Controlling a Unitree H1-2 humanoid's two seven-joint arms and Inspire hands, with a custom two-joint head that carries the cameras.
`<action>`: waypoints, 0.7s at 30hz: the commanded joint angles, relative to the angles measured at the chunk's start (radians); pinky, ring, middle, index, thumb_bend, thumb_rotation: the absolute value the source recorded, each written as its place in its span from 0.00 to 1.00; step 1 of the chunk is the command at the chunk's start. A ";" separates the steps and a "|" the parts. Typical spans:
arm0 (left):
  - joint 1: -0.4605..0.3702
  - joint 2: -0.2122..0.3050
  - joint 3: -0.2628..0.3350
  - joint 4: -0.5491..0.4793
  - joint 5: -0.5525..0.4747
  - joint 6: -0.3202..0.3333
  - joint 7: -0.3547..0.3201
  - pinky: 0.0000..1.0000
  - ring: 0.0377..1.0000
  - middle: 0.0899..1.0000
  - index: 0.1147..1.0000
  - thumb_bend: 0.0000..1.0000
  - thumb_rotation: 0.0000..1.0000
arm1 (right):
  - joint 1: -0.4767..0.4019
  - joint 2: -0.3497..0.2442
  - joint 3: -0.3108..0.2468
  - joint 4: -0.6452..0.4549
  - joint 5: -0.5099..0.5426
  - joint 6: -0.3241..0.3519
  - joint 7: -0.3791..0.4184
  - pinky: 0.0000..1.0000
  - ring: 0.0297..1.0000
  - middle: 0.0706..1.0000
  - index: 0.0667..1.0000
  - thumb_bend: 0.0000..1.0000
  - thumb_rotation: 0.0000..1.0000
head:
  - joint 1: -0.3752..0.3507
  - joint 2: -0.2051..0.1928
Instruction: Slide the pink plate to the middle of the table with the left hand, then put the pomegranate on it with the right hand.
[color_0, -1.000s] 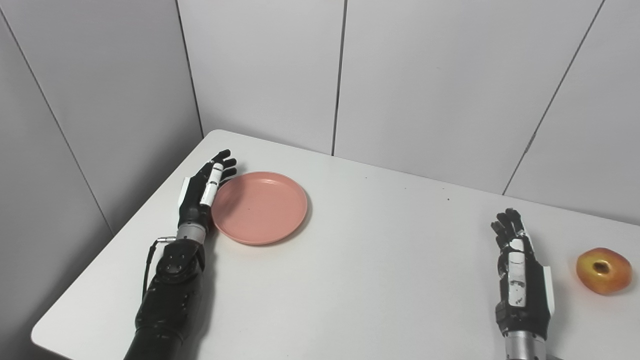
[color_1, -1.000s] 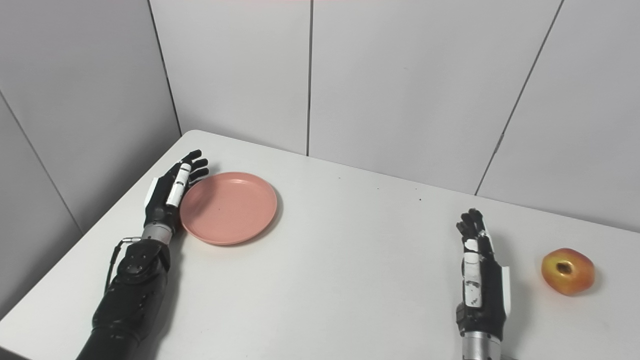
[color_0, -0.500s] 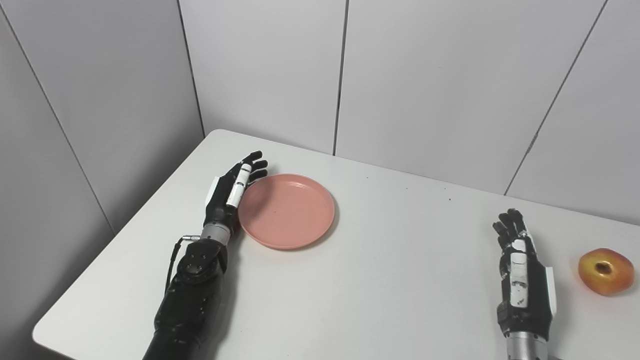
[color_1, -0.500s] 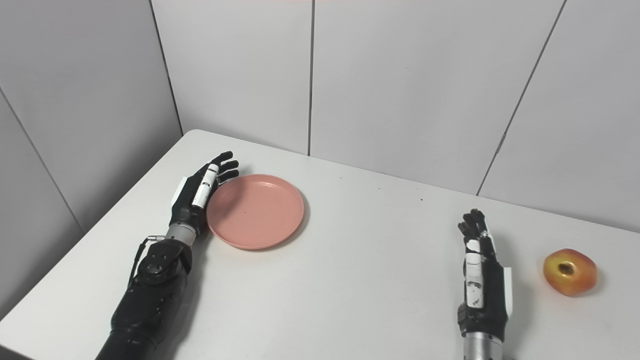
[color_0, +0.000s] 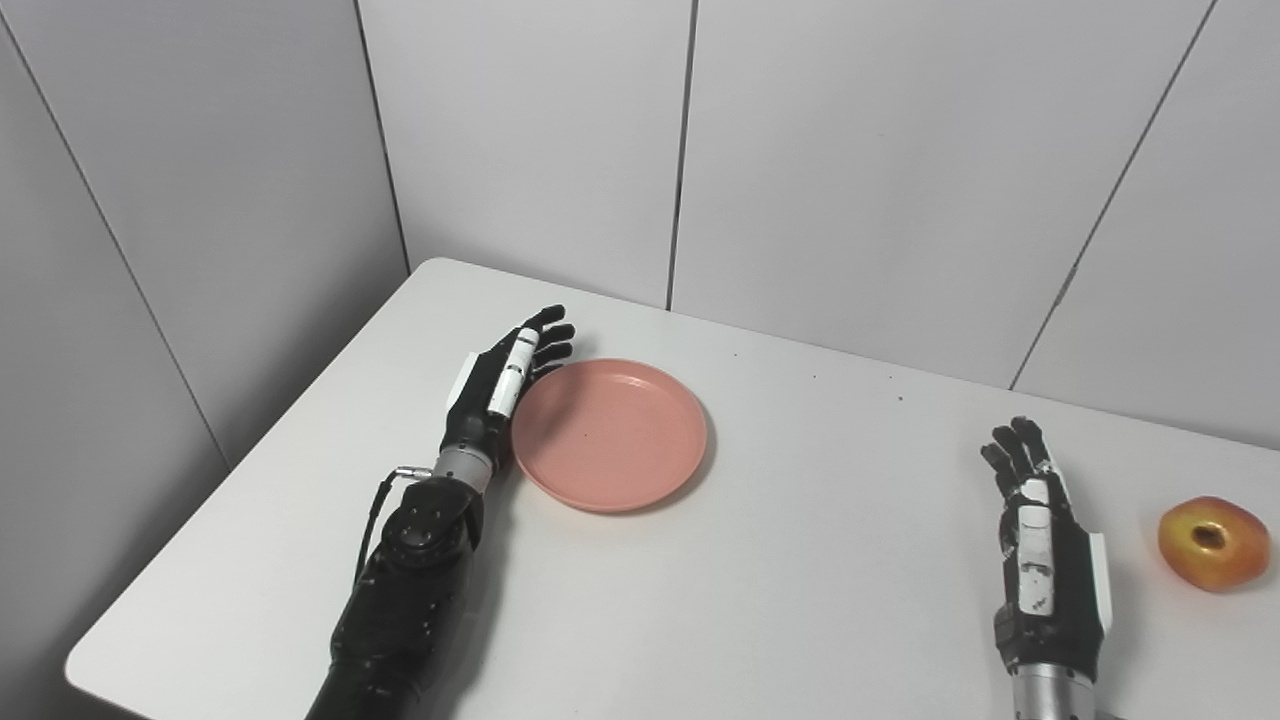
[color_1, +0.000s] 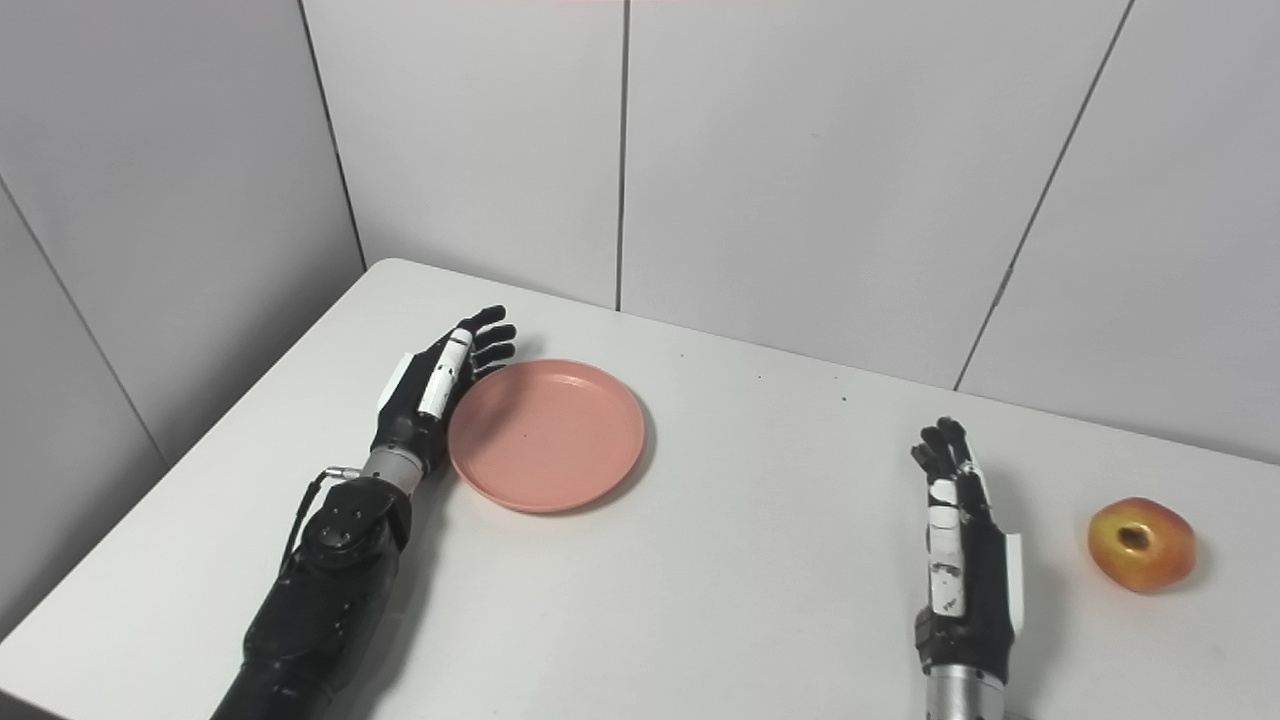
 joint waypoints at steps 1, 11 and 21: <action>-0.035 -0.004 -0.009 -0.045 0.008 -0.001 -0.008 0.80 0.82 0.81 0.79 0.28 0.93 | 0.042 -0.001 -0.005 0.029 -0.004 0.010 -0.001 0.99 0.90 0.89 0.89 0.58 0.91 | -0.001 0.001; -0.036 -0.016 -0.033 -0.081 0.002 0.040 -0.028 0.81 0.82 0.81 0.78 0.28 0.92 | 0.047 0.012 0.001 -0.010 -0.024 0.061 -0.012 0.98 0.90 0.89 0.89 0.59 0.91 | -0.064 0.035; -0.031 -0.018 -0.045 -0.098 0.012 0.076 -0.029 0.81 0.82 0.80 0.78 0.27 0.93 | 0.043 0.025 0.003 -0.020 -0.033 0.079 -0.024 0.98 0.90 0.89 0.88 0.59 0.90 | -0.118 0.055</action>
